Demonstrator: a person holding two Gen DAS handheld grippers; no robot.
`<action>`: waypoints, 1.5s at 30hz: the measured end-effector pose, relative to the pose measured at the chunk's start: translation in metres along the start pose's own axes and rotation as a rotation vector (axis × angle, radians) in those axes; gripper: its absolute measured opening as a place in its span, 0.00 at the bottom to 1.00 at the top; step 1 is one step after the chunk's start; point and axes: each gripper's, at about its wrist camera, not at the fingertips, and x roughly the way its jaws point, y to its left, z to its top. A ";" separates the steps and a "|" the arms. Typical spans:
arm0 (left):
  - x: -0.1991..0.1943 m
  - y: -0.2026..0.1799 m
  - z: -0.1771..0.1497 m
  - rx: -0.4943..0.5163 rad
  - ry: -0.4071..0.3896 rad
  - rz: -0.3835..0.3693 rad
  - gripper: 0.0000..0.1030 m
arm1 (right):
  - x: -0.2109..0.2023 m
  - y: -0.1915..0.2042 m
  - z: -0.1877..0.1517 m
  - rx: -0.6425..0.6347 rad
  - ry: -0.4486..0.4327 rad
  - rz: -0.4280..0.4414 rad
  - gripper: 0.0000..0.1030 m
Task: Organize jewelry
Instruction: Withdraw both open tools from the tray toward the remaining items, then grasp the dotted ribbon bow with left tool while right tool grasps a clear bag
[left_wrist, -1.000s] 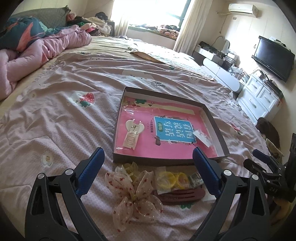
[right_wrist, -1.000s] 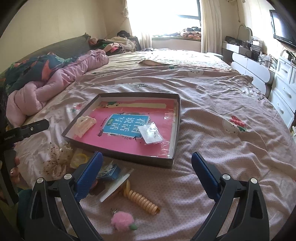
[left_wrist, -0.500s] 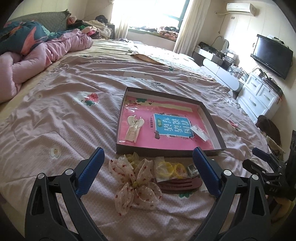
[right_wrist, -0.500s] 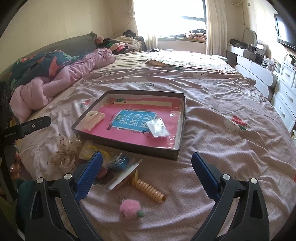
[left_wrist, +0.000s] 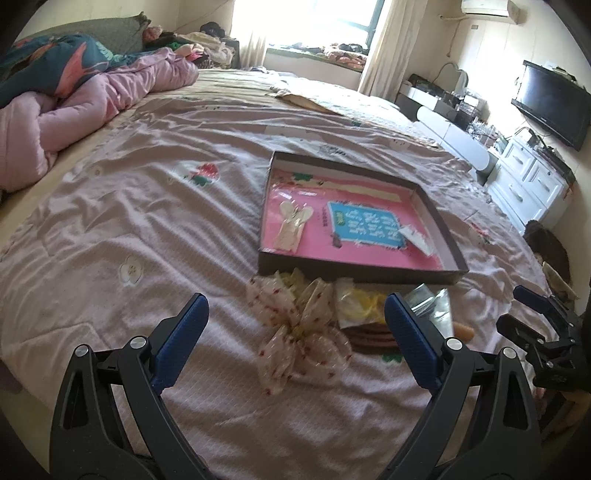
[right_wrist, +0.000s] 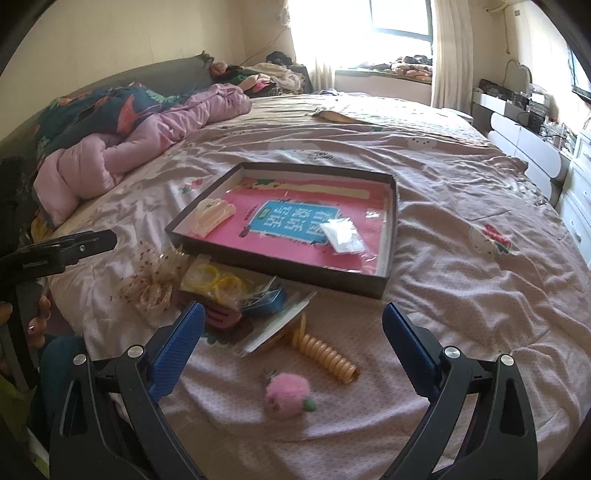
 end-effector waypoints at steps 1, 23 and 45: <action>0.000 0.002 -0.002 0.000 0.005 0.005 0.85 | 0.001 0.002 -0.001 -0.004 0.004 0.005 0.91; 0.025 0.003 -0.033 0.016 0.091 0.047 0.85 | 0.037 0.023 -0.023 0.007 0.098 0.072 0.68; 0.066 0.001 -0.028 -0.006 0.126 0.024 0.68 | 0.079 -0.001 -0.020 0.187 0.158 0.099 0.21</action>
